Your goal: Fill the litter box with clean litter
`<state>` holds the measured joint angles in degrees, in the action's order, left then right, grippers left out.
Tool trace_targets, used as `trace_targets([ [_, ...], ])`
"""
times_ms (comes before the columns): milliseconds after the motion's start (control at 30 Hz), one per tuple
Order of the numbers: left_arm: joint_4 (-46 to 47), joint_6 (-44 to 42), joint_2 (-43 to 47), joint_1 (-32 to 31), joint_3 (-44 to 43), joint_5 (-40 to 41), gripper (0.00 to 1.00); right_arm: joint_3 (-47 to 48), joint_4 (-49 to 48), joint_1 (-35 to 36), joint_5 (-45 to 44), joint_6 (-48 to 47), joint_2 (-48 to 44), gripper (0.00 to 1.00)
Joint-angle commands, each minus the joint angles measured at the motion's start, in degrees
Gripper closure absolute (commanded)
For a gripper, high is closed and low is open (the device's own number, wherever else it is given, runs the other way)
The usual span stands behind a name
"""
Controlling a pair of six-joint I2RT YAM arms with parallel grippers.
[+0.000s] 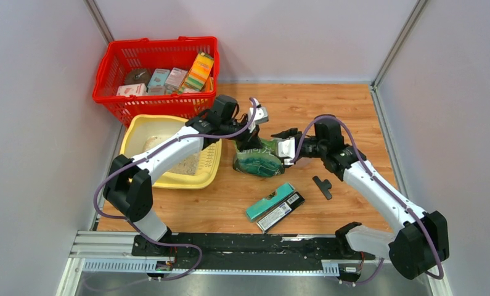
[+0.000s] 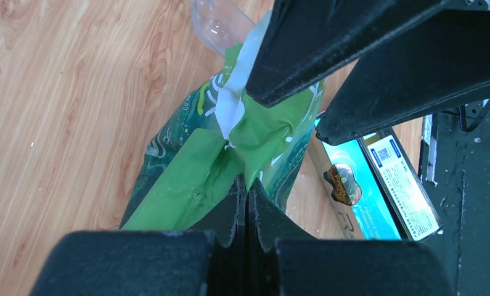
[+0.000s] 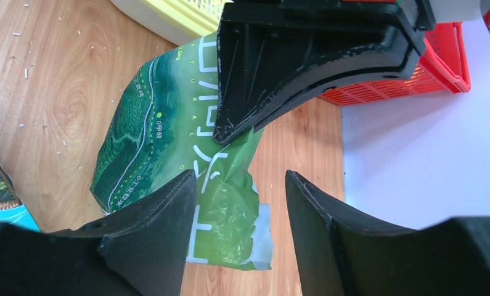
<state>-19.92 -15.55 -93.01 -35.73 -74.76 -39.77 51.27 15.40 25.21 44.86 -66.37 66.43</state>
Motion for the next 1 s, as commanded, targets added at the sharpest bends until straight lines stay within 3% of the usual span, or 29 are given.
trace_targets([
  [0, -0.03, 3.86, 0.99, 1.18, -0.47, -2.68, 1.0, -0.99, -2.4, 0.63, -0.56, -6.75, -0.87, 0.42],
  [400, 0.24, 4.39, 0.9, 2.5, -1.26, -4.09, 1.0, -2.49, -1.69, 0.63, -6.01, -5.7, 2.21, 0.48],
  [533, 0.32, 3.69, 1.34, 2.68, -0.65, -4.35, 1.0, -0.65, -3.62, 0.54, -8.56, 0.17, 3.87, 0.53],
  [800, -0.02, -0.87, 2.57, 2.59, 1.37, -3.65, 0.98, 5.51, -0.55, -0.87, -9.97, 12.75, 7.92, 0.77],
  [900, -0.73, -5.09, 3.54, 2.59, 2.69, -3.56, 0.96, 6.04, 0.33, -1.39, -9.8, 14.85, 7.75, 0.71],
  [967, -0.29, -6.59, 4.15, 2.59, 3.56, -3.65, 0.95, 6.48, 1.3, -1.48, -9.53, 14.87, 8.27, 0.52],
])
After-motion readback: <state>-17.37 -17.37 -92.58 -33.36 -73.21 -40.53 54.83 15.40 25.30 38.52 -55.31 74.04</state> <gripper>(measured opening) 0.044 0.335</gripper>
